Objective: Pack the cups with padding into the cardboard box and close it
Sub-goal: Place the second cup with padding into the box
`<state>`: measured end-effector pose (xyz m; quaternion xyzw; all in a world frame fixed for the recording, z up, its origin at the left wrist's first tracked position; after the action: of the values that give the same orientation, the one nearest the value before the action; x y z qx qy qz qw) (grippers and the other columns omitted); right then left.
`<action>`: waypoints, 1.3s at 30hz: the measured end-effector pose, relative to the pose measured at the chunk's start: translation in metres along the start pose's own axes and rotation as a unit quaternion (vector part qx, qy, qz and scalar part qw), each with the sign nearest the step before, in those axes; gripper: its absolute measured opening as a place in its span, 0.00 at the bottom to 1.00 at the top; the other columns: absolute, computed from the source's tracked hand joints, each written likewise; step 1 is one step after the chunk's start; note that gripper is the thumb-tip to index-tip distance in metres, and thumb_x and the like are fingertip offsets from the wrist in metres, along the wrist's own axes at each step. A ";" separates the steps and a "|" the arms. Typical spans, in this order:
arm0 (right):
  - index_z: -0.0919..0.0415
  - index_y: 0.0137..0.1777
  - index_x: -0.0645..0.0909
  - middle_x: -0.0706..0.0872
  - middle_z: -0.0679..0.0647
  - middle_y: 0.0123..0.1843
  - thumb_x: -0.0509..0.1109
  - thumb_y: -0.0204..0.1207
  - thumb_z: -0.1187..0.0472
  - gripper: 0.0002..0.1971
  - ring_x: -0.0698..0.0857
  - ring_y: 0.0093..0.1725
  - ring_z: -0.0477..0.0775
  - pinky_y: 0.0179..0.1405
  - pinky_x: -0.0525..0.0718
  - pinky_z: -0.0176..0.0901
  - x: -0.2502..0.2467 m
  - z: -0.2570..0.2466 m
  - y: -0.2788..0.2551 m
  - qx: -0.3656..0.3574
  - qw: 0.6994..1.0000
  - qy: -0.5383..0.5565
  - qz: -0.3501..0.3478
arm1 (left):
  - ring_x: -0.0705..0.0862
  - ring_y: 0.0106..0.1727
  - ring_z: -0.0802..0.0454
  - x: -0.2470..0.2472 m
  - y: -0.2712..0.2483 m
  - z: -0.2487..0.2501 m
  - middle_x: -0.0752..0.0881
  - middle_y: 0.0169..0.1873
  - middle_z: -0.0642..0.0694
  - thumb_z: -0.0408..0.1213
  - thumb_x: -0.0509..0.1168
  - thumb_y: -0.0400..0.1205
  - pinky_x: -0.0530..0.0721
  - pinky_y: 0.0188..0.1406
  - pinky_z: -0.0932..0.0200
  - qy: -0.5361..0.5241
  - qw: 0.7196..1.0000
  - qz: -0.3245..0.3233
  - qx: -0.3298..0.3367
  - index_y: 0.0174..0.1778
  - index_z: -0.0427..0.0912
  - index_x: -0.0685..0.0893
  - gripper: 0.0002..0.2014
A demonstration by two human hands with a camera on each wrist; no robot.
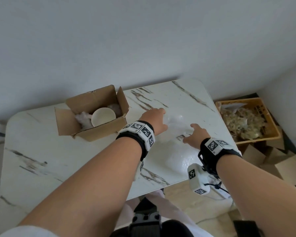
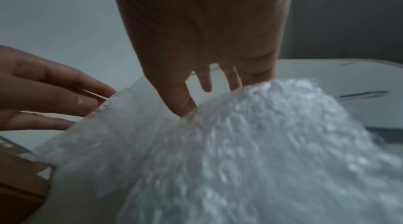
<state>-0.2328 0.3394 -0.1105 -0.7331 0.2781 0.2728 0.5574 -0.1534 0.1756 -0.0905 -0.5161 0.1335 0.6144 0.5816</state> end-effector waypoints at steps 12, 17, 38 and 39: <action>0.63 0.50 0.85 0.85 0.54 0.42 0.77 0.66 0.41 0.24 0.86 0.47 0.56 0.42 0.82 0.43 -0.002 -0.003 0.008 -0.032 0.996 -0.073 -0.041 | 0.83 0.63 0.41 0.017 0.008 -0.011 0.82 0.66 0.41 0.41 0.64 0.82 0.82 0.58 0.50 0.011 0.997 -0.034 -0.074 0.77 0.43 0.68 0.27; 0.62 0.41 0.83 0.84 0.54 0.37 0.76 0.68 0.43 0.19 0.85 0.42 0.56 0.38 0.81 0.41 0.001 -0.010 0.009 -0.050 0.995 -0.070 -0.046 | 0.83 0.61 0.40 0.022 0.011 -0.015 0.82 0.64 0.41 0.39 0.62 0.83 0.84 0.58 0.47 0.025 0.993 -0.045 -0.111 0.74 0.42 0.70 0.23; 0.66 0.59 0.85 0.86 0.54 0.39 0.69 0.73 0.69 0.15 0.84 0.36 0.51 0.39 0.86 0.42 -0.027 -0.025 0.018 -0.035 0.994 -0.019 -0.106 | 0.81 0.63 0.36 -0.013 0.016 0.001 0.82 0.63 0.34 0.27 0.56 0.84 0.78 0.56 0.50 -0.023 0.986 0.058 -0.157 0.67 0.32 0.72 0.16; 0.65 0.57 0.86 0.87 0.55 0.44 0.70 0.73 0.70 0.13 0.86 0.42 0.54 0.47 0.88 0.46 -0.031 -0.027 0.021 -0.043 0.997 0.001 -0.068 | 0.81 0.63 0.36 -0.016 0.016 0.001 0.82 0.63 0.34 0.28 0.56 0.84 0.78 0.57 0.50 -0.035 0.984 0.073 -0.157 0.68 0.33 0.72 0.16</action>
<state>-0.2668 0.3120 -0.0957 -0.7738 0.2157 0.2452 0.5428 -0.1707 0.1625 -0.0843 -0.5679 0.0525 0.6863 0.4513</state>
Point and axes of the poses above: each hand's wrist, its own y-axis towards the middle knuckle, its own x-axis out of the palm, z = x × y, the point moved 1 cm from there along y, towards the middle knuckle
